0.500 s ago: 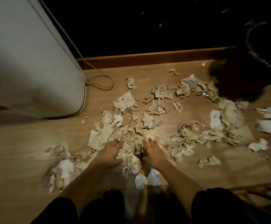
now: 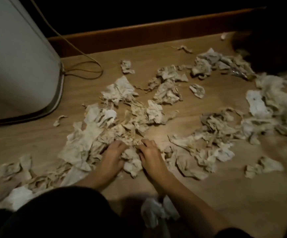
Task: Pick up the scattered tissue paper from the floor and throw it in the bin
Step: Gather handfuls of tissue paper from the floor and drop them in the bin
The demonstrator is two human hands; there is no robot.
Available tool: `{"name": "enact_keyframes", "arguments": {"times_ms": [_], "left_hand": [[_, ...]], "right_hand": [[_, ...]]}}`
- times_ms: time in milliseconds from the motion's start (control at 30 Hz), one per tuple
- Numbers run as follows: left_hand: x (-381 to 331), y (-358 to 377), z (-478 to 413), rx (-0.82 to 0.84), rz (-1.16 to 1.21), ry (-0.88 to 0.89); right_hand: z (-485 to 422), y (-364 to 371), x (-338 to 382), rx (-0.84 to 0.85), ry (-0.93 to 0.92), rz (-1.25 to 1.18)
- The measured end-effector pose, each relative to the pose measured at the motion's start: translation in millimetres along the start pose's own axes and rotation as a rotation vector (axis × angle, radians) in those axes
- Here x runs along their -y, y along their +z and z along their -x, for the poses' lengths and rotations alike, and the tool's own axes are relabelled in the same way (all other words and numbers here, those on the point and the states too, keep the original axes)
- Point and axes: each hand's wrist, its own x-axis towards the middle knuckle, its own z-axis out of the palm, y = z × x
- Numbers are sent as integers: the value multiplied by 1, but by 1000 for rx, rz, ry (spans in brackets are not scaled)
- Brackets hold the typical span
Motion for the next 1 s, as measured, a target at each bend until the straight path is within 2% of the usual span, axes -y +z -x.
{"name": "enact_keyframes", "arguments": {"times_ms": [100, 200, 267, 333, 400, 500, 567, 667, 800, 900, 1000], "left_hand": [[-1, -14, -31, 63, -79, 112], [-10, -35, -62, -51, -129, 204], [-22, -43, -72, -113, -117, 194], [-37, -39, -66, -108, -100, 209], [-57, -21, -43, -43, -86, 279], [-82, 13, -6, 162, -81, 335], [-89, 34, 9, 299, -156, 396], [-97, 51, 29, 361, -282, 551], [-100, 59, 51, 518, -370, 666], [-86, 66, 55, 397, -397, 781], [-68, 66, 51, 273, -265, 761]], "right_hand": [[-5, -31, -16, 17, 17, 74], [-5, -68, -38, -100, 47, 75], [-3, -89, -52, -172, 133, 106], [5, -100, -64, -239, 241, 160], [20, -101, -70, -236, 364, 222], [45, -89, -69, -142, 521, 192], [54, -86, -67, -98, 549, 175], [56, -89, -63, -25, 570, 149], [57, -86, -50, 60, 611, 121], [56, -75, -33, -68, 632, 116], [58, -55, -20, -152, 558, 57]]}}
